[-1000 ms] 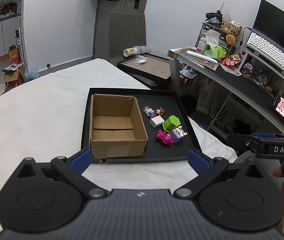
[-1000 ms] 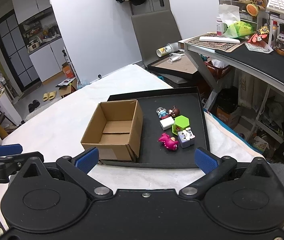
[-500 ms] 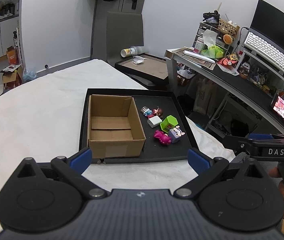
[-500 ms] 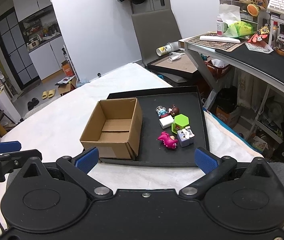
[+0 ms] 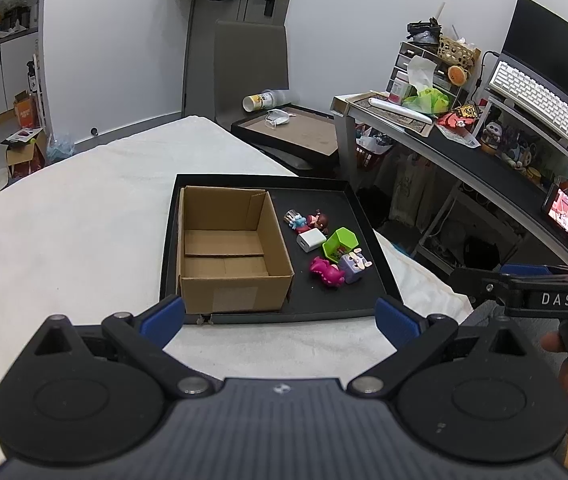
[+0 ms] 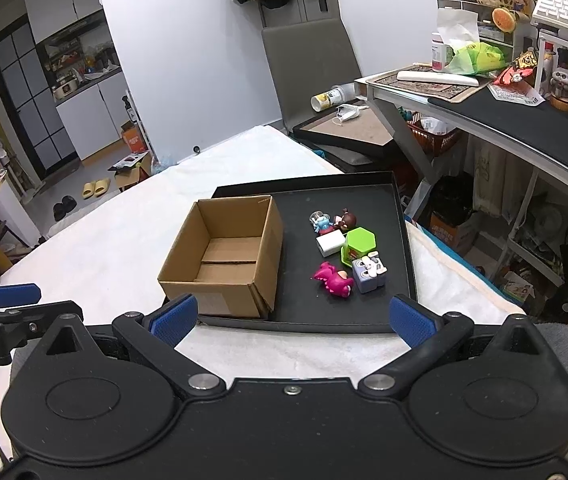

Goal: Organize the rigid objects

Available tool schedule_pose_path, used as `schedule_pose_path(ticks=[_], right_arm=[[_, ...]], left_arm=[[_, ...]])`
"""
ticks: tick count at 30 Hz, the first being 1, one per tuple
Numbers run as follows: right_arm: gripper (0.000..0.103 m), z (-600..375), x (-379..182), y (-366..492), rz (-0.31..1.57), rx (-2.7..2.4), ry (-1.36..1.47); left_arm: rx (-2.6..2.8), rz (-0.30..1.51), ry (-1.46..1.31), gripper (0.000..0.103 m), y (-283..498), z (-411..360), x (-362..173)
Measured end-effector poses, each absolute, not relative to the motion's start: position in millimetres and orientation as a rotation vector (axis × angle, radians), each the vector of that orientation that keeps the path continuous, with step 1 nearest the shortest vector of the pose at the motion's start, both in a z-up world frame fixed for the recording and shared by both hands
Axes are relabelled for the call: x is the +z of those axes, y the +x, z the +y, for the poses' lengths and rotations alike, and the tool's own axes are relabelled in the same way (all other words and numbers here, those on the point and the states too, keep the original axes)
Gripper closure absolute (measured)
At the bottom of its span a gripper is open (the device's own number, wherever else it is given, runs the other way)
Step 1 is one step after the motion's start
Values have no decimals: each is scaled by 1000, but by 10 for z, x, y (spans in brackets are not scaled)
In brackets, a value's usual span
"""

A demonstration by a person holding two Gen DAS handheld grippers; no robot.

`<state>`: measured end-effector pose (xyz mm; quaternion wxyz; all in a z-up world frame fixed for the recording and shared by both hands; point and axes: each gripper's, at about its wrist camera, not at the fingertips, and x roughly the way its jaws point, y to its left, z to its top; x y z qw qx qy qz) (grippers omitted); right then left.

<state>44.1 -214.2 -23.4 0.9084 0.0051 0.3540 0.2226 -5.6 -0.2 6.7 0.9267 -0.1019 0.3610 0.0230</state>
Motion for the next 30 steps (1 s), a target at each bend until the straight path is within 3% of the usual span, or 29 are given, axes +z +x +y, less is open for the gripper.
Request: schedule_pose_path(ticks=[30], right_arm=[[0, -2098, -391, 676, 769, 439, 21]], left_arm=[[66, 758, -197, 2, 155, 136, -76]])
